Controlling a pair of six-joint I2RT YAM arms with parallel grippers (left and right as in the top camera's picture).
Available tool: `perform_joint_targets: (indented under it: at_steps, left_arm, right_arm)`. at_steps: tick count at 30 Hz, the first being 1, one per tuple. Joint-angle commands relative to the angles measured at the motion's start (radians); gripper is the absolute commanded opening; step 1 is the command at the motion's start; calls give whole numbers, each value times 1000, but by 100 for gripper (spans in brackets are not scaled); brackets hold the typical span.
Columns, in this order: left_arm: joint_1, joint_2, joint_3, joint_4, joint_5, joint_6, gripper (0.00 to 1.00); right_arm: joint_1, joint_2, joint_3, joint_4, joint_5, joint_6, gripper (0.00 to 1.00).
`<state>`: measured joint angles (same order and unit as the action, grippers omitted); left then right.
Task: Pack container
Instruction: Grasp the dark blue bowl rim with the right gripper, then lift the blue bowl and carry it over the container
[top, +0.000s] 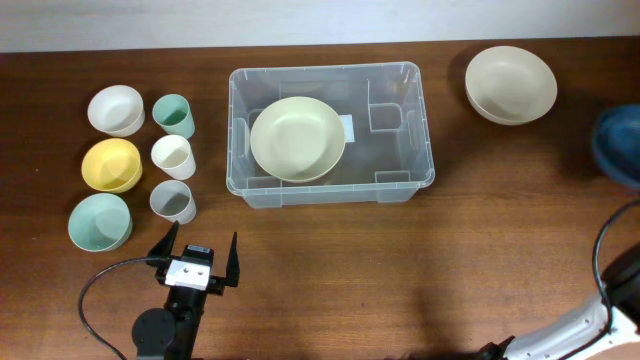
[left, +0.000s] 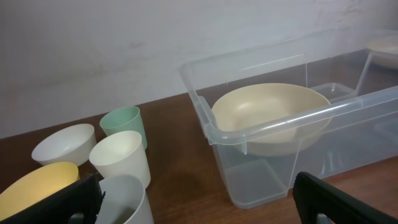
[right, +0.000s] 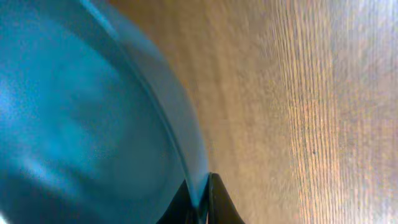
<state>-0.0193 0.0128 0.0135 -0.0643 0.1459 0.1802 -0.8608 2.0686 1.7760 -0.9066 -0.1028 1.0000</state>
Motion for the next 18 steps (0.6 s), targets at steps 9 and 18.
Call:
perform_joint_targets:
  at_steps: [9,18]
  left_arm:
    - [1,-8,-5,-3,-4,16,100]
    - [1,-8,-5,-4,-4,16,100]
  right_arm:
    - [67,-307,48,18,-370,-186,4]
    - [436,-341,47,-31,-526,-343,4]
